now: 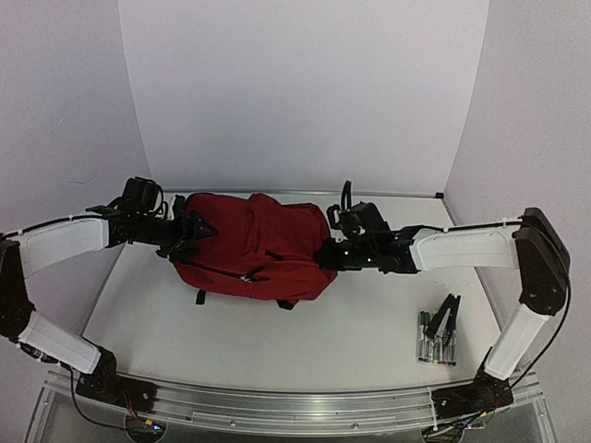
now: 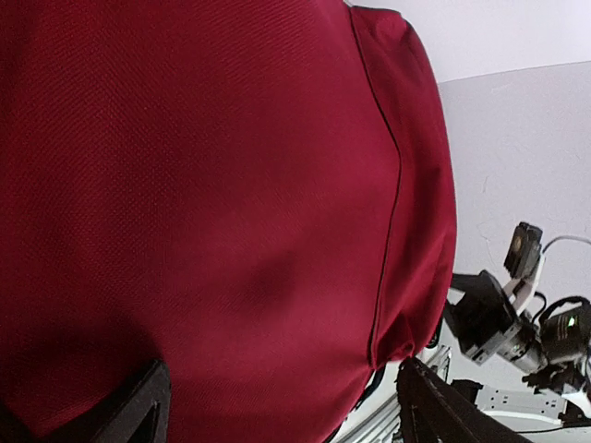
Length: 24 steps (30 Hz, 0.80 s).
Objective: Pack the student bag
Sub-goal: Adjust the student bag at the center of the board.
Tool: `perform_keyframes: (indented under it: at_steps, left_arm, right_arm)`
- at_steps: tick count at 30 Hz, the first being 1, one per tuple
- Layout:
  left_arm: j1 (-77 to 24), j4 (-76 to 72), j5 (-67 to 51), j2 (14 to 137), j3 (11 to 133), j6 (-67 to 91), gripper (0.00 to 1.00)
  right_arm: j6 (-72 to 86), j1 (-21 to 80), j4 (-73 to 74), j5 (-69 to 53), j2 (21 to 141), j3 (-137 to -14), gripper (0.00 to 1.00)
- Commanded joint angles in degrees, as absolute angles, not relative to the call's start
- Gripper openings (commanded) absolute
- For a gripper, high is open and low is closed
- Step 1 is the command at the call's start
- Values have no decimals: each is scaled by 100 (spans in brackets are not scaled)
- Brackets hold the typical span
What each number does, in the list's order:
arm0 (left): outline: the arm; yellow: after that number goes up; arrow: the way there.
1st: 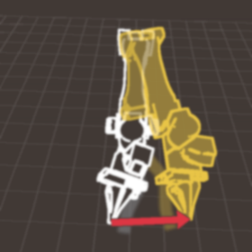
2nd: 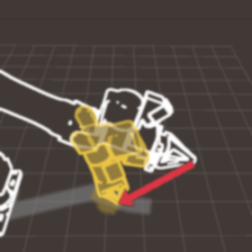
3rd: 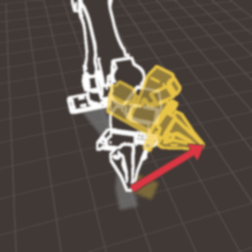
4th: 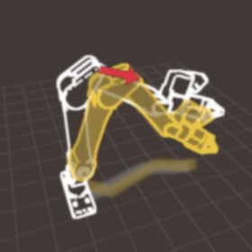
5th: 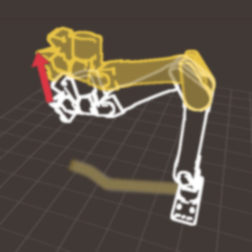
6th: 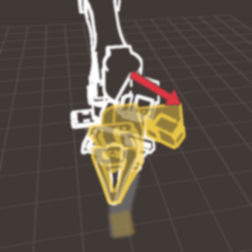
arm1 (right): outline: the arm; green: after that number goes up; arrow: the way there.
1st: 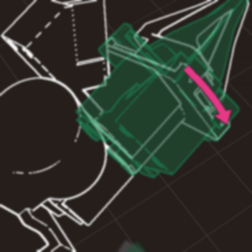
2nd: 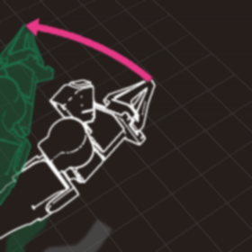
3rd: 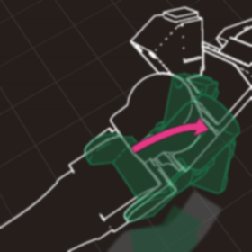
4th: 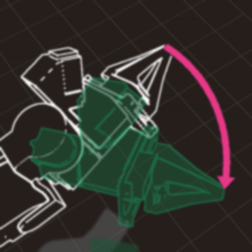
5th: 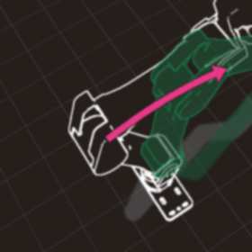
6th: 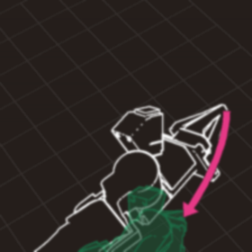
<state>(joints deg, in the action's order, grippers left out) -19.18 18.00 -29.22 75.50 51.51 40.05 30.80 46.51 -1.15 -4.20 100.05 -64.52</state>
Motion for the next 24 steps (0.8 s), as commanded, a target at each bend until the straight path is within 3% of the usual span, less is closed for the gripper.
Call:
perform_keyframes:
  at_steps: [1,5,10,14,18,21,24]
  left_arm:
    - [-1899,816,-3922,8565,5844,3738,80]
    - [-1899,431,-4128,9106,6117,3408,79]
    - [-1899,80,-4040,8861,6036,3250,80]
    - [-1904,355,-3687,8296,5911,3080,81]
    - [-1898,742,-2998,7631,5536,3429,84]
    - [-1899,1053,-2527,7196,5167,3972,81]
    - [-1898,1033,-2249,6862,4626,4627,77]
  right_arm:
    - [3977,5553,-253,222,9511,-5885,0]
    - [4582,6307,-334,511,9402,-5736,0]
    - [4792,6623,-258,938,9130,-5810,2]
    - [4263,6627,354,1475,8933,-6220,33]
    - [3674,6688,1050,2022,9060,-6913,51]
    - [3388,6850,1212,2026,9348,-7399,52]
    - [3156,6948,1216,1632,9748,-7867,38]
